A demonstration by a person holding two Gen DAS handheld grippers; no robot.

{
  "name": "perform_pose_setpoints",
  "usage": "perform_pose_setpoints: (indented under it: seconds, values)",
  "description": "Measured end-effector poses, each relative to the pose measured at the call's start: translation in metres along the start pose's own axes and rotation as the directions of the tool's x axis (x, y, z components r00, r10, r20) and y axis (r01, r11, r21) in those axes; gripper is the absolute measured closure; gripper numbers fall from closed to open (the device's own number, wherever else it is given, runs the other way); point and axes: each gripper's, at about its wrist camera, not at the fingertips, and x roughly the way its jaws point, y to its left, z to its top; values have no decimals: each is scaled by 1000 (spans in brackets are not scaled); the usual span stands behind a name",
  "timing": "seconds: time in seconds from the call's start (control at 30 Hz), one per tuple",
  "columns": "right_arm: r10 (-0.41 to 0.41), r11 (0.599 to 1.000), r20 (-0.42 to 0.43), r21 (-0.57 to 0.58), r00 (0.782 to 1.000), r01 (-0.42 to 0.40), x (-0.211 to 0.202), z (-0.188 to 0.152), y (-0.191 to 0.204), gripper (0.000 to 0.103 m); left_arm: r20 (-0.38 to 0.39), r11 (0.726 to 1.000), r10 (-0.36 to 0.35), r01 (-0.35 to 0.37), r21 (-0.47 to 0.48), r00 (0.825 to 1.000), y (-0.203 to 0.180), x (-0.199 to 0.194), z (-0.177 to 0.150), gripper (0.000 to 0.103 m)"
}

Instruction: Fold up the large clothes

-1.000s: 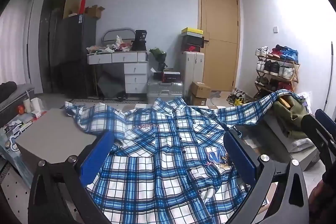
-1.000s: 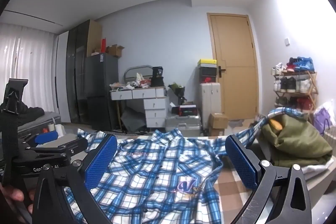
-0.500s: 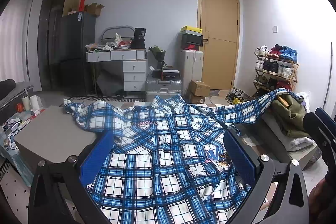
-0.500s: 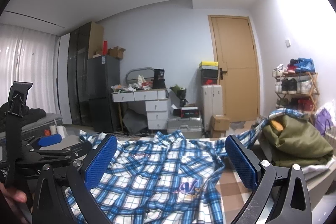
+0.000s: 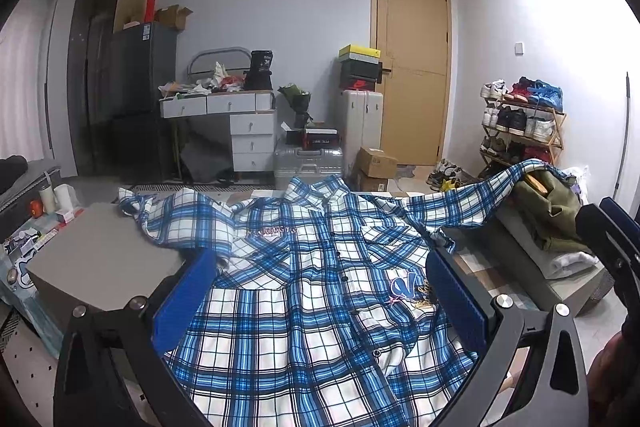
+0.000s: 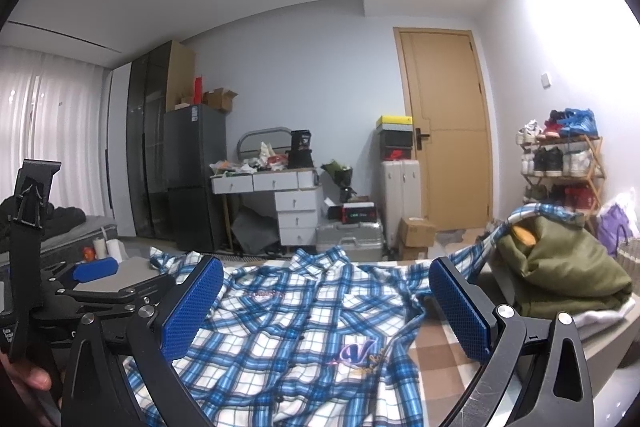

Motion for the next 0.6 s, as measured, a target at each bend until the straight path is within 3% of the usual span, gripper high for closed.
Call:
perform_pose_setpoints:
  seconds: [0.6]
  values:
    - [7, 1000, 0, 2, 1000, -7, 0, -1, 2, 0, -6, 1000, 1, -1, -1, 1000, -3, 1, -4, 1]
